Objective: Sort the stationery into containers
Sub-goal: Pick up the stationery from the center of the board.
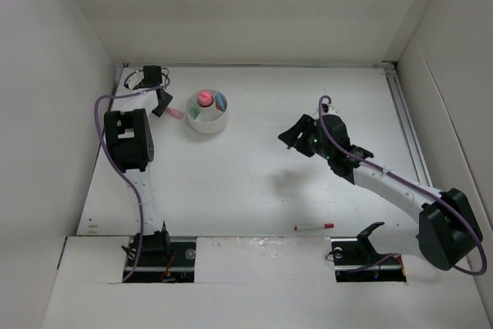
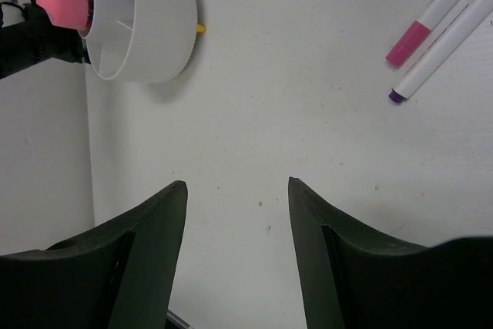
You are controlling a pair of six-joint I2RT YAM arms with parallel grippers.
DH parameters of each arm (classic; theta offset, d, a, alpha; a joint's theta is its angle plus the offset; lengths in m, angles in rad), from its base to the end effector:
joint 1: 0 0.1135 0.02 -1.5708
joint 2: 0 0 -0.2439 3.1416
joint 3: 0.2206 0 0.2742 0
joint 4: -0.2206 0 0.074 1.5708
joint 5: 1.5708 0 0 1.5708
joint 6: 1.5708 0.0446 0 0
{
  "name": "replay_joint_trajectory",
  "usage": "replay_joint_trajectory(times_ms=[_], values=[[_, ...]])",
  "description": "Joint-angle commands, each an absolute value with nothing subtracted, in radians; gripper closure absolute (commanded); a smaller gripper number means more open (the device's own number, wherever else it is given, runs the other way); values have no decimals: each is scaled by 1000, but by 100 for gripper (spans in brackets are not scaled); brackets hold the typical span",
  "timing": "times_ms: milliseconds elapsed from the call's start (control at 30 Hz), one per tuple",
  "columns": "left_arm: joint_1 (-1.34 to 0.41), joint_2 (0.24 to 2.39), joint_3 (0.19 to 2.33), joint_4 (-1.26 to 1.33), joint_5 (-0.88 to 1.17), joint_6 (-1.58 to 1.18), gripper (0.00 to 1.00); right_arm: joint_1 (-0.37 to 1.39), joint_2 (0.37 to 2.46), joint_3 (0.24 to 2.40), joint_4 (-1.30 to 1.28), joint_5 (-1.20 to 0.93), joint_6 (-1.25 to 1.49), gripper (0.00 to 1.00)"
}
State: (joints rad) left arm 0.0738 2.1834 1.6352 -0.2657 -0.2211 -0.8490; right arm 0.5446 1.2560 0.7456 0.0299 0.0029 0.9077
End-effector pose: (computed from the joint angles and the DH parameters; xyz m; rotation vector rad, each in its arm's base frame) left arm 0.4985 0.0467 0.1394 -1.1438 2.0667 -0.1121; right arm 0.2673 0.1617 0.2122 0.3945 2.1386 0.8733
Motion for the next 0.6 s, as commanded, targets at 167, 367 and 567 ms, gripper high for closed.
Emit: replay_joint_trajectory(times_ms=[167,367,567], values=[[48,2241,1654,-436,-206,-873,66,554,1218,793,54,0,884,39],[37,2266,1675,-445,-236,-873,73,554,1218,793,54,-9,884,39],[9,2365,1839,-581,-264,-848,82,554,1206,793,54,-9,884,39]])
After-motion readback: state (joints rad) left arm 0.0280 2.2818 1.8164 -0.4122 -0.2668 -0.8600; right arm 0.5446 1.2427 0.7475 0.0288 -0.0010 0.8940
